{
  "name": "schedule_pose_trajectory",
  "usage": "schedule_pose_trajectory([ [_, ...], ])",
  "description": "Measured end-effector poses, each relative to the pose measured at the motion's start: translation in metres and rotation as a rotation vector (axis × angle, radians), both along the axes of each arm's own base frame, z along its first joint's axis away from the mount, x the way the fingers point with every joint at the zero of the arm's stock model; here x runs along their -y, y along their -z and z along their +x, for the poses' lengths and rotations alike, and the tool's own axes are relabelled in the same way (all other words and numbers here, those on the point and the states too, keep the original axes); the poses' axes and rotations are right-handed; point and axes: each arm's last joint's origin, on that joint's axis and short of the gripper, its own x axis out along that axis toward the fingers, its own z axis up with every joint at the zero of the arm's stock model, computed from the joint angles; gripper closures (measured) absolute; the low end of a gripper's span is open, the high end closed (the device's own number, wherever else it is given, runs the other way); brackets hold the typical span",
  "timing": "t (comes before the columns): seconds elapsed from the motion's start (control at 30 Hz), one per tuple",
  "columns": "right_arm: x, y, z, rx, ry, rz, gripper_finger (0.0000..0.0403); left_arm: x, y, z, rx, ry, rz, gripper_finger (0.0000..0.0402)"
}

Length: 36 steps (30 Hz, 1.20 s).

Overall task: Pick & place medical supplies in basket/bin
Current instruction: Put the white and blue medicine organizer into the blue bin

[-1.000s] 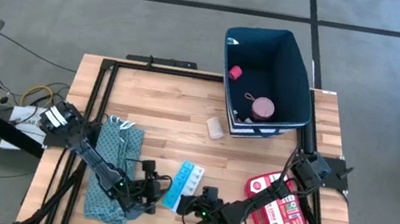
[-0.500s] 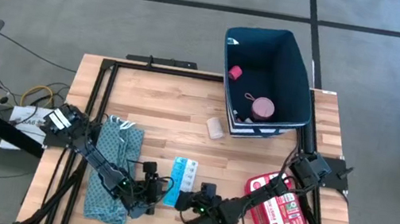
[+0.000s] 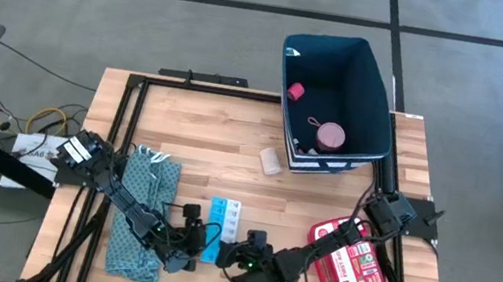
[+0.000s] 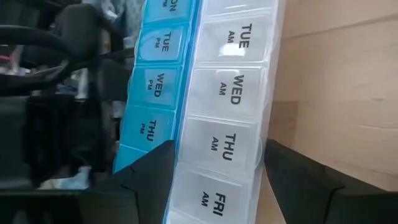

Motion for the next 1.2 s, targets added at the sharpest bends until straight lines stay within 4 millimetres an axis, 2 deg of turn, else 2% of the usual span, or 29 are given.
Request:
schedule_pose_trajectory([
  [0.43,-0.006,-0.003,-0.002,0.000,-0.045,-0.057,0.0168,0.005,-0.003,0.001,0.029,0.050,0.034,0.0237],
  [0.6,-0.008,-0.004,-0.004,0.035,-0.005,-0.105,0.0168,0.007,-0.006,0.002,0.057,0.047,0.024,0.0237],
  [0.87,-0.008,-0.007,-0.005,0.077,0.045,-0.134,0.0169,0.006,-0.030,0.003,0.130,0.054,0.059,0.0237],
  [1.0,-0.009,-0.017,-0.007,0.099,0.067,-0.249,0.0169,0.003,-0.043,0.003,0.166,0.035,0.057,0.0237],
  [1.2,-0.007,-0.025,-0.005,0.110,0.062,-0.301,0.0169,-0.002,-0.049,0.005,0.177,0.027,0.074,0.0237],
])
